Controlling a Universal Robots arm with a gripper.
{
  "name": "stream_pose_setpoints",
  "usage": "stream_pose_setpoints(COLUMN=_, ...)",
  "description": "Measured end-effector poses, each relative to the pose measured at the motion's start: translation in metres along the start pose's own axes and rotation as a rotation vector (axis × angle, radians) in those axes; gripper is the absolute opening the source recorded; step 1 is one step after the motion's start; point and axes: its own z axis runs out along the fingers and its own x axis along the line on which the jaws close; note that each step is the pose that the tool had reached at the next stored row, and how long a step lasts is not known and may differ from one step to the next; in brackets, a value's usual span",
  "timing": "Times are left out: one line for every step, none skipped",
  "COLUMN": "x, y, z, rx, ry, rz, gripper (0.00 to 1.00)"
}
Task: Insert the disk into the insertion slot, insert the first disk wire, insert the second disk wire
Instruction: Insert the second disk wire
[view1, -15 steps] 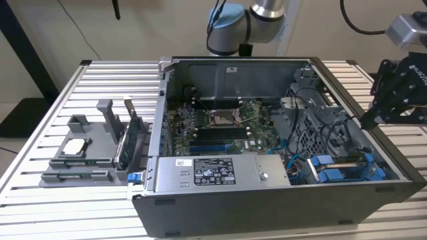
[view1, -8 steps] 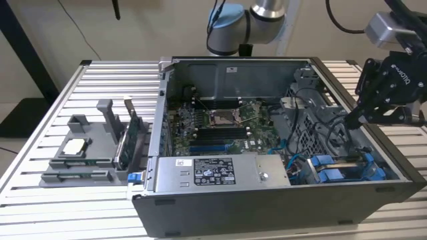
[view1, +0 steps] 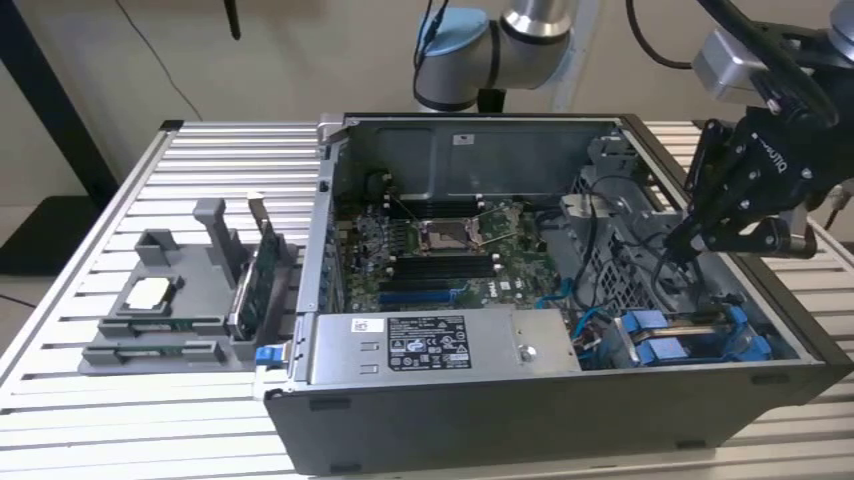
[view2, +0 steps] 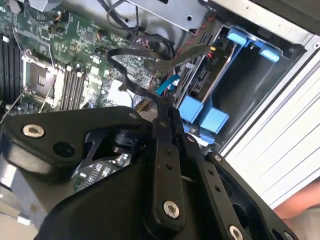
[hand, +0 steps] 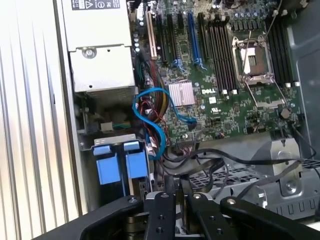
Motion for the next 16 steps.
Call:
stream_pose_setpoints(x=0.0001, y=0.0000, z=-0.0001, rx=0.0001, ry=0.0003, rz=-0.002, gripper=0.16)
stream_pose_setpoints(x=0.0001, y=0.0000, z=-0.0001, rx=0.0001, ry=0.0004, rz=-0.002, gripper=0.16)
stream_pose_setpoints(x=0.0001, y=0.0001, z=0.0000, rx=-0.0001, ry=0.0005, rz=-0.003, gripper=0.16)
stream_pose_setpoints(x=0.0001, y=0.0001, z=0.0000, rx=-0.0003, ry=0.0006, rz=-0.004, gripper=0.16)
stream_pose_setpoints(x=0.0002, y=0.0001, z=-0.0001, rx=-0.0002, ry=0.0007, rz=-0.004, gripper=0.16)
stream_pose_setpoints(x=0.0013, y=-0.0001, z=-0.0001, rx=-0.0003, ry=0.0007, rz=-0.004, gripper=0.16)
stream_pose_setpoints(x=0.0022, y=-0.0002, z=-0.0001, rx=-0.0003, ry=0.0007, rz=-0.005, gripper=0.16)
stream_pose_setpoints(x=0.0033, y=-0.0004, z=-0.0001, rx=-0.0003, ry=0.0007, rz=-0.005, gripper=0.16)
stream_pose_setpoints(x=0.0046, y=-0.0006, z=-0.0002, rx=-0.0004, ry=0.0007, rz=-0.005, gripper=0.16)
stream_pose_setpoints(x=0.0058, y=-0.0008, z=-0.0002, rx=-0.0004, ry=0.0008, rz=-0.005, gripper=0.16)
stream_pose_setpoints(x=0.0067, y=-0.0009, z=-0.0001, rx=-0.0005, ry=0.0010, rz=-0.006, gripper=0.16)
stream_pose_setpoints(x=0.0077, y=-0.0011, z=0.0001, rx=-0.0005, ry=0.0012, rz=-0.006, gripper=0.16)
stream_pose_setpoints(x=0.0091, y=-0.0014, z=0.0003, rx=-0.0006, ry=0.0013, rz=-0.007, gripper=0.16)
stream_pose_setpoints(x=0.0099, y=-0.0015, z=0.0004, rx=-0.0006, ry=0.0014, rz=-0.007, gripper=0.16)
stream_pose_setpoints(x=0.0116, y=-0.0018, z=0.0006, rx=-0.0007, ry=0.0016, rz=-0.008, gripper=0.16)
stream_pose_setpoints(x=0.0126, y=-0.0020, z=0.0008, rx=-0.0007, ry=0.0017, rz=-0.008, gripper=0.16)
